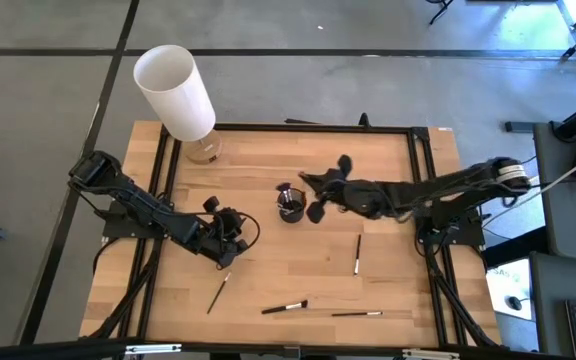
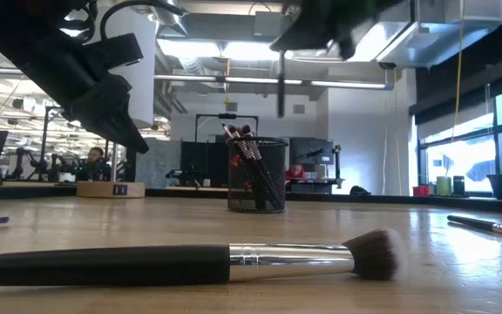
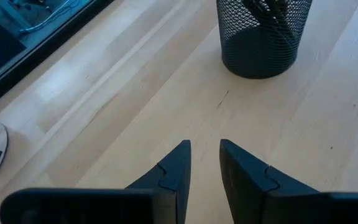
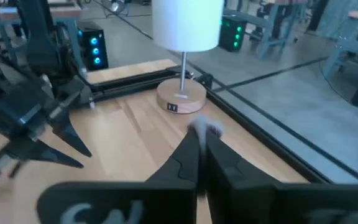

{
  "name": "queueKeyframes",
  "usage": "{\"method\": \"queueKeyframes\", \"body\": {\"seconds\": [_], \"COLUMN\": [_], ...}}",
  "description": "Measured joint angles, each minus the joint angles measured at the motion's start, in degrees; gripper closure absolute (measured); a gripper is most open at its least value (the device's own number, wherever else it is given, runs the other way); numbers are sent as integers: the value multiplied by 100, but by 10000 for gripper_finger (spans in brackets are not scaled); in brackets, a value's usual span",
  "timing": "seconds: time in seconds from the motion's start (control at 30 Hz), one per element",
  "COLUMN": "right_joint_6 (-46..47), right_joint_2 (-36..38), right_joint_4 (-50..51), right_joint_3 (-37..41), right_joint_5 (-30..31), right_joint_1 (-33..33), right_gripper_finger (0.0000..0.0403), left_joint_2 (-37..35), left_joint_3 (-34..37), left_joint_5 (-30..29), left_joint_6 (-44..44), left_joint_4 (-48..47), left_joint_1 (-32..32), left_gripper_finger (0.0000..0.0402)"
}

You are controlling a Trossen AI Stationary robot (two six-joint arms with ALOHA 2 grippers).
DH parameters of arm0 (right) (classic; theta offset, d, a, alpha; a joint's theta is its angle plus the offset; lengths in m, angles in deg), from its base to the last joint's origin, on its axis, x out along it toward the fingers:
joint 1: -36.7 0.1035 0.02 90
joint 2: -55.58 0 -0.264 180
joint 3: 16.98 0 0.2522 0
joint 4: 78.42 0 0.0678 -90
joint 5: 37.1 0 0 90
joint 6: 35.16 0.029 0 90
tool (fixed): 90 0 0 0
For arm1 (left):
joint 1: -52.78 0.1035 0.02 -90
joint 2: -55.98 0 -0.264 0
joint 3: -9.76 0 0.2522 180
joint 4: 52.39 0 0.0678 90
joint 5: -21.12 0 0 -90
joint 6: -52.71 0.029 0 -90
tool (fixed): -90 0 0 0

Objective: Pick & Place Makeup Brushes
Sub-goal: Put the powder brush into the makeup brush holder, then put the eyeshadow brush into the makeup brush holder

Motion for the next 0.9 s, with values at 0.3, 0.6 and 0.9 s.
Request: {"method": "queueKeyframes", "body": {"seconds": [0.3,0.6,0.9], "right_joint_6": [-298,-178,-333], "right_joint_2": [-895,-748,-744], "right_joint_4": [-631,492,5016], "right_joint_3": [14,-373,-2113], "right_joint_5": [-740,-1469,-3252], "right_joint_1": [-307,-503,-347], "right_gripper_finger": [349,229,197], "left_joint_2": [0,0,0], "left_joint_3": [0,0,0], "left_joint_5": [-214,-205,-179], "left_joint_6": [4,-2,-20], "left_joint_4": [-4,32,44], "left_joint_1": [0,0,0], "left_gripper_finger": [320,320,320]}}
